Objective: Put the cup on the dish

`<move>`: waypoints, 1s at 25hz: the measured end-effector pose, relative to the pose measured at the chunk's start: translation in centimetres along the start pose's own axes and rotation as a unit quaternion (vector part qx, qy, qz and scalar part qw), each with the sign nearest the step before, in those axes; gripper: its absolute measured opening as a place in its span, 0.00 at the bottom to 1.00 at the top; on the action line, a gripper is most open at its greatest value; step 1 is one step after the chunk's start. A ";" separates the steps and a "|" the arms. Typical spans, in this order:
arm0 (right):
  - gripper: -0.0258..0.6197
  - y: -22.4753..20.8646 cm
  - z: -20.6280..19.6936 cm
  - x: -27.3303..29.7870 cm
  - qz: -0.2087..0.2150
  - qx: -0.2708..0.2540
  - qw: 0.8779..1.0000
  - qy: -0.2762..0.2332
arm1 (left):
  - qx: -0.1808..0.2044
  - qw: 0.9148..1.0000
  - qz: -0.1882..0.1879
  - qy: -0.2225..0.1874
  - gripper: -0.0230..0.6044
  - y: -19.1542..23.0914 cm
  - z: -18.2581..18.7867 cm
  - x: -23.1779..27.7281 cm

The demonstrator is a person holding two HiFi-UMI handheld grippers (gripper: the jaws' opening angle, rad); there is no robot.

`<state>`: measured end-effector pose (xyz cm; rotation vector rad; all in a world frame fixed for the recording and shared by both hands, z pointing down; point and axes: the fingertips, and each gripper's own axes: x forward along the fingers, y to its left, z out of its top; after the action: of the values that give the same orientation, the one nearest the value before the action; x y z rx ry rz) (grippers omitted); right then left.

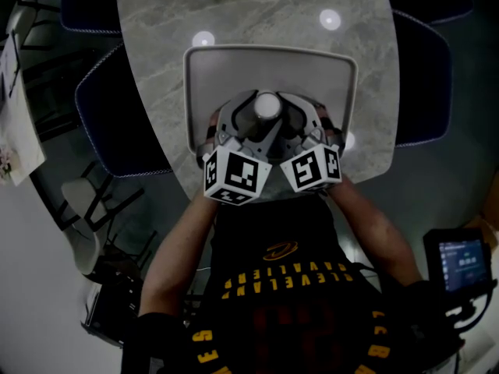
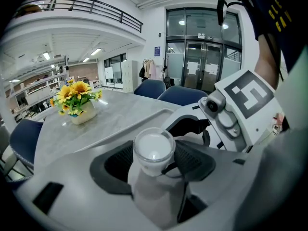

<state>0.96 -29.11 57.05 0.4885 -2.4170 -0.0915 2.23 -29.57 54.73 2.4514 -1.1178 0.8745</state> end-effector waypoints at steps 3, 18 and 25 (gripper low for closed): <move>0.38 0.0 -0.1 0.2 0.001 0.001 1.000 -0.001 | -0.002 1.000 0.001 -0.001 0.46 0.1 -0.2 0.1; 0.38 -0.8 -0.3 0.5 0.000 0.031 0.999 -0.009 | -0.033 0.999 0.008 -0.011 0.46 0.8 -0.2 0.7; 0.38 -1.8 -1.1 -0.1 -0.015 0.046 0.999 -0.007 | -0.042 0.999 0.016 -0.007 0.46 0.9 -0.7 0.7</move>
<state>2.28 -30.65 57.54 0.5692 -2.4356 0.0042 1.56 -30.22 55.75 2.3821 -1.1763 0.8041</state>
